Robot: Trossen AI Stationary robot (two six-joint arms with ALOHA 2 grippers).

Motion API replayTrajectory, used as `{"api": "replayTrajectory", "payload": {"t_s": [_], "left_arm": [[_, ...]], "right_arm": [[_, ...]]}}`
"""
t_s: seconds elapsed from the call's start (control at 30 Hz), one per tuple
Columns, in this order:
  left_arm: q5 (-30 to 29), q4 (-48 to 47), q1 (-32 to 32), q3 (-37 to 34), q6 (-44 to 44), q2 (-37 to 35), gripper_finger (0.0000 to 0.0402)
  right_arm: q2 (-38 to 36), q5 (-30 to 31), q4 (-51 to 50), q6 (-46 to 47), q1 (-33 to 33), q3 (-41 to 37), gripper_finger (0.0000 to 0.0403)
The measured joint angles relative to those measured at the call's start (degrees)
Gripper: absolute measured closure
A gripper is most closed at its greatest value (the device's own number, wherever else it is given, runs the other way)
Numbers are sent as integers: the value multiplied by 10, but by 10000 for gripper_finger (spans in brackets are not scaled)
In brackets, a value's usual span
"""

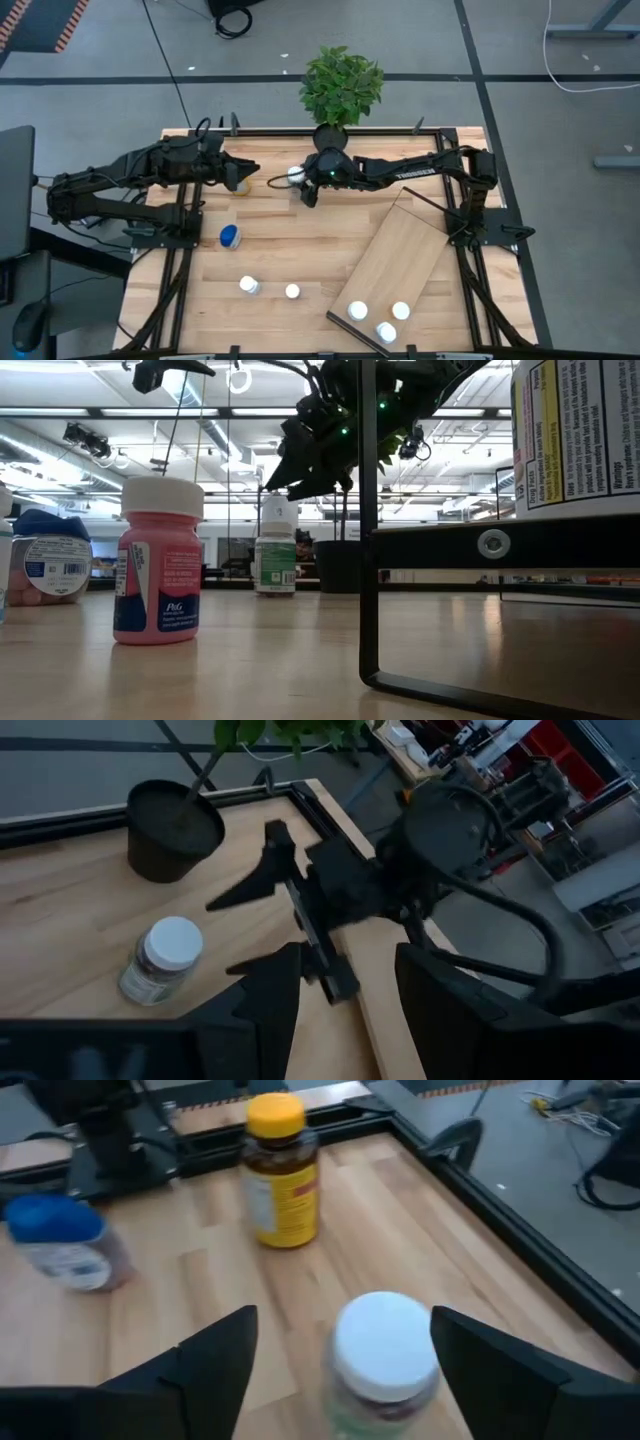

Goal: Pick and place medicine bottles onto shelf by color
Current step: Put the green medicine bottle on the shelf

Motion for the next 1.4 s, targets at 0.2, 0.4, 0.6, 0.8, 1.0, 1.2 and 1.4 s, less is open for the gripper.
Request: {"api": "replayTrajectory", "payload": {"t_s": [0.2, 0.4, 0.6, 0.8, 1.0, 1.2, 1.4], "left_arm": [[7, -1, 0, 0, 0, 0, 230], [8, -5, 0, 0, -2, 1, 230], [10, -13, -7, -1, -19, 1, 230], [9, -14, -7, -1, -30, 3, 230], [9, -14, -7, -1, -30, 5, 230], [9, -14, -7, -1, -30, 5, 230], [9, -14, -7, -1, -30, 5, 230]], "right_arm": [[13, -3, 9, 25, -21, -1, 54], [51, -24, 42, 22, -18, 0, 52], [63, -14, 62, 20, -16, 1, 52], [64, -12, 58, -6, -28, 1, 52], [64, -22, 54, -17, -30, 1, 52], [64, -27, 54, -34, -27, 0, 52], [80, -47, 54, -33, -28, -1, 52]]}}
